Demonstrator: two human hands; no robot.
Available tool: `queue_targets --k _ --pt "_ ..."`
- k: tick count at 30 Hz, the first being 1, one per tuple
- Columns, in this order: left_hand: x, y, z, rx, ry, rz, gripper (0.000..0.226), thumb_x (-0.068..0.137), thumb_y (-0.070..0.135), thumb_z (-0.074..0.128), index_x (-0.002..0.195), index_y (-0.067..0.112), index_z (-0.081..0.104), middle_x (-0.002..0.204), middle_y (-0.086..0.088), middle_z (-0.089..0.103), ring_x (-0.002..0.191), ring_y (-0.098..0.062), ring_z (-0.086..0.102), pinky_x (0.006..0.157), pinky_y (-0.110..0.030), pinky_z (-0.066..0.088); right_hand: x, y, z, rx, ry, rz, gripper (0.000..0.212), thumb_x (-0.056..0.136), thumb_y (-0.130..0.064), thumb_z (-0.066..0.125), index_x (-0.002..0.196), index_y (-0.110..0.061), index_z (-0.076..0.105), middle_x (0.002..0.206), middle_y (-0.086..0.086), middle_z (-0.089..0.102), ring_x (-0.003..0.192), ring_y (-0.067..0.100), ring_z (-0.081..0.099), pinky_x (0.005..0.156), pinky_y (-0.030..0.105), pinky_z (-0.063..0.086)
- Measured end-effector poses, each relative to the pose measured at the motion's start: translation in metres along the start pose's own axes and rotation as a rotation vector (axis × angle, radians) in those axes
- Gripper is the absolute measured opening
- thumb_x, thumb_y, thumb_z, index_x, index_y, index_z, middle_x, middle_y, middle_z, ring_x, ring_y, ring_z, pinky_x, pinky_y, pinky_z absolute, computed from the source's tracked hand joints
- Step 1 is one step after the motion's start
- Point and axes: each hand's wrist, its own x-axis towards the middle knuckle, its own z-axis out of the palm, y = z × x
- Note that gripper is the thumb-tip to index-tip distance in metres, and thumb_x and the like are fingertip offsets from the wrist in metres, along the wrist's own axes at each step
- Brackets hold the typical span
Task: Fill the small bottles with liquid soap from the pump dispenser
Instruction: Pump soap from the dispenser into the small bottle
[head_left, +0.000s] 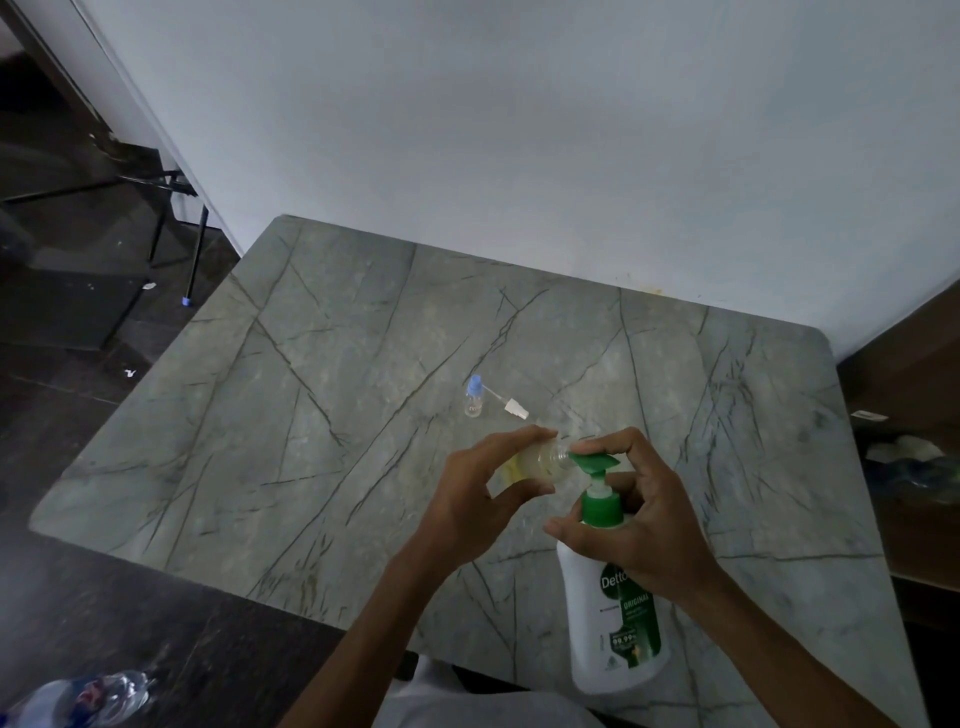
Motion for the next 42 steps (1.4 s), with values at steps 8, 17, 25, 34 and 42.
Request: queue_targets --k 8,17,25,34,42 --pt "-0.0032 0.0023 0.0011 0.008 -0.028 -0.021 0.050 0.082 0.031 0.071 0.129 0.022 0.057 0.122 0.010 0.064 0.107 0.002 0.060 0.088 -0.008 0.044 0.0017 -0.0012 0.0043 0.014 0.028 -0.011 0.048 0.060 -0.034 0.085 0.096 -0.031 0.053 0.072 0.005 0.073 0.060 0.020 0.070 0.057 0.035 0.058" --pt "-0.0018 0.0002 0.0017 -0.014 -0.007 -0.033 0.052 0.082 0.024 0.076 0.130 0.023 0.058 0.121 0.008 0.066 0.104 -0.001 0.062 0.086 -0.012 0.047 -0.0024 0.0001 0.0028 0.009 -0.009 -0.010 0.058 0.062 -0.032 0.085 0.109 -0.031 0.051 0.071 0.008 0.072 0.059 0.022 0.069 0.059 0.039 0.058" --pt "-0.0067 0.0023 0.0052 -0.025 0.000 -0.046 0.049 0.082 0.029 0.074 0.129 0.026 0.058 0.118 0.010 0.066 0.104 0.001 0.061 0.087 -0.012 0.047 -0.0021 0.0021 0.0034 -0.008 0.034 -0.012 0.051 0.060 -0.033 0.087 0.099 -0.030 0.055 0.070 0.003 0.073 0.058 0.017 0.070 0.054 0.027 0.056" --pt "-0.0056 0.0003 0.0036 -0.014 0.009 -0.045 0.049 0.082 0.028 0.074 0.128 0.022 0.059 0.117 0.009 0.067 0.100 0.000 0.063 0.083 -0.013 0.048 0.0010 -0.0001 0.0016 0.001 -0.012 -0.009 0.052 0.062 -0.032 0.085 0.105 -0.031 0.054 0.071 0.008 0.072 0.059 0.023 0.069 0.058 0.039 0.058" --pt "-0.0044 -0.0019 0.0025 -0.004 0.003 -0.051 0.051 0.081 0.028 0.076 0.129 0.026 0.058 0.120 0.012 0.066 0.103 0.000 0.062 0.084 -0.016 0.050 -0.0010 0.0009 0.0041 0.021 -0.002 -0.015 0.055 0.061 -0.030 0.086 0.106 -0.032 0.053 0.073 0.006 0.072 0.058 0.021 0.069 0.056 0.029 0.056"
